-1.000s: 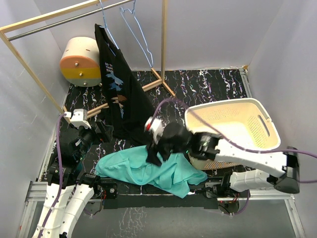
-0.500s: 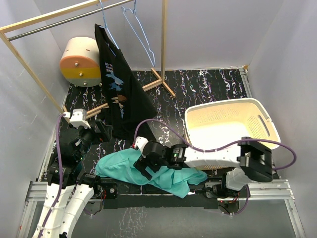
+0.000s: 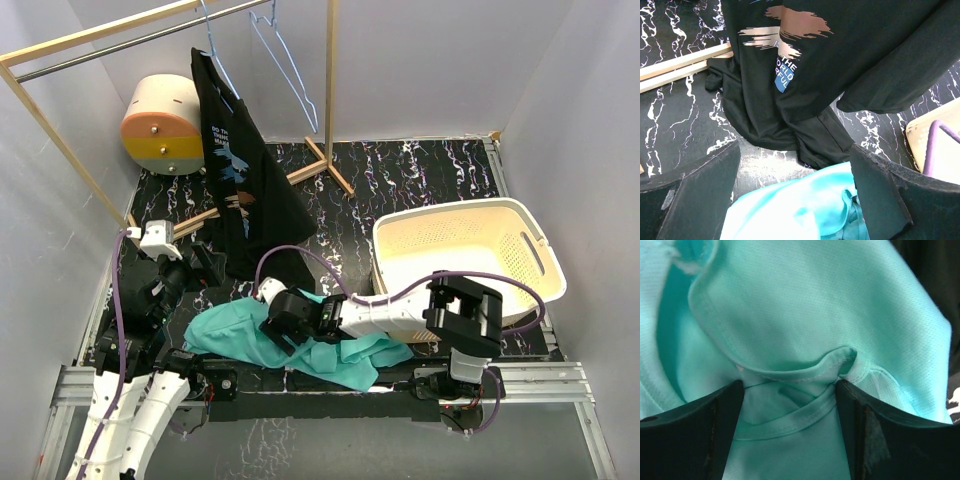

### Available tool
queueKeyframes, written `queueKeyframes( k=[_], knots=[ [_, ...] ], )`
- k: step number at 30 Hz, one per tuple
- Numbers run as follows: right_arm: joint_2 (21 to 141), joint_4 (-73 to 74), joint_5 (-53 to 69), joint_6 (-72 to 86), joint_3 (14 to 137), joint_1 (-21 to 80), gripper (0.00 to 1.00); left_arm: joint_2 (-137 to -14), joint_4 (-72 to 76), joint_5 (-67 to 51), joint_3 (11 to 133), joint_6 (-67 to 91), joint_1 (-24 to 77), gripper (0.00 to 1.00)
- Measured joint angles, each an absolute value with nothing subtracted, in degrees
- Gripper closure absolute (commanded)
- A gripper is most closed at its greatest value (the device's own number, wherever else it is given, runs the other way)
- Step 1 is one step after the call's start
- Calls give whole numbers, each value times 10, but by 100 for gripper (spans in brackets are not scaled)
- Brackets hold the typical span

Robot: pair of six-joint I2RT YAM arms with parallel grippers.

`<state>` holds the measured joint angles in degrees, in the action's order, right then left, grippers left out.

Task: Remove the t-shirt from the hanger

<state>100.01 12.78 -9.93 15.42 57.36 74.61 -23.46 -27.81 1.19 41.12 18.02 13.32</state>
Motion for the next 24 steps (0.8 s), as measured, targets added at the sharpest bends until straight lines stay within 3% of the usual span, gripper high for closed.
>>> queueKeyframes(
  k=[4, 13, 24],
  knots=[
    [1021, 116, -117, 164, 590, 739, 90, -234, -280, 13, 411, 180, 133, 12],
    [983, 153, -134, 216, 592, 725, 92, -234, -280, 15, 411, 180, 134, 12],
    [670, 231, -188, 237, 667, 617, 92, -233, -280, 15, 411, 180, 134, 12]
  ],
)
